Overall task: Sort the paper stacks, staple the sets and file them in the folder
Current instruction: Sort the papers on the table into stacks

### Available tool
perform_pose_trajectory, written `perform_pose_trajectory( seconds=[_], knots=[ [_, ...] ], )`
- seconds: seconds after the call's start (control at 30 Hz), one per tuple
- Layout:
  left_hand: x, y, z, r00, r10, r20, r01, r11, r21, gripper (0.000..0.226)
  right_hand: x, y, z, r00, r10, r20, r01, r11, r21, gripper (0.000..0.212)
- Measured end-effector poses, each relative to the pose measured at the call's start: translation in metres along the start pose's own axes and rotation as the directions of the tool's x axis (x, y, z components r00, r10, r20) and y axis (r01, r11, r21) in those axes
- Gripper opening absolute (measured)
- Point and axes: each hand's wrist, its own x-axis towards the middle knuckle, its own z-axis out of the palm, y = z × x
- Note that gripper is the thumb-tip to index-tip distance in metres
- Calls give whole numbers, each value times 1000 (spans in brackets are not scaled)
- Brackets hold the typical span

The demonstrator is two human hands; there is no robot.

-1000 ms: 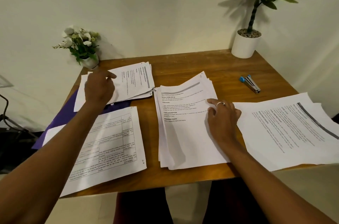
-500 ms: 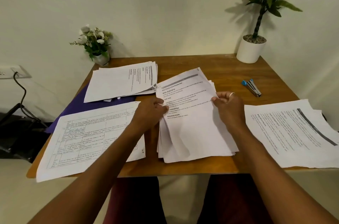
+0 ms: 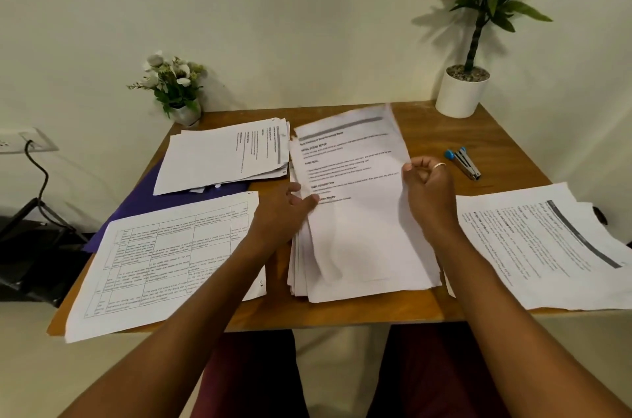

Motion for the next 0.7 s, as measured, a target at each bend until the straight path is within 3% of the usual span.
perform_pose_trajectory(
  seconds=[0.17,0.33,0.47,0.57,0.63,0.7],
  knots=[
    [-7,7,-6,999,47,-5,-47,972,-229,27,5,-3,7,991,130,7,-130,981,143,13],
    [-11,8,-16,993,87,79,-43,893,-448,45,1,-1,13,959,275,70,-283,902,325,28],
    [-4,2,-32,987,105,122,-58,940,-337,50,4,-7,9,944,273,186,-327,850,413,54],
    [0,2,-51,955,131,268,-106,989,-106,50,13,-11,6,917,340,209,-399,790,465,41],
    [1,4,-63,927,150,344,-160,987,-1,50,15,-12,4,882,389,268,-467,803,371,42],
    [4,7,-71,926,155,345,-156,987,-25,51,15,-11,5,861,413,297,-484,844,231,42]
  ],
)
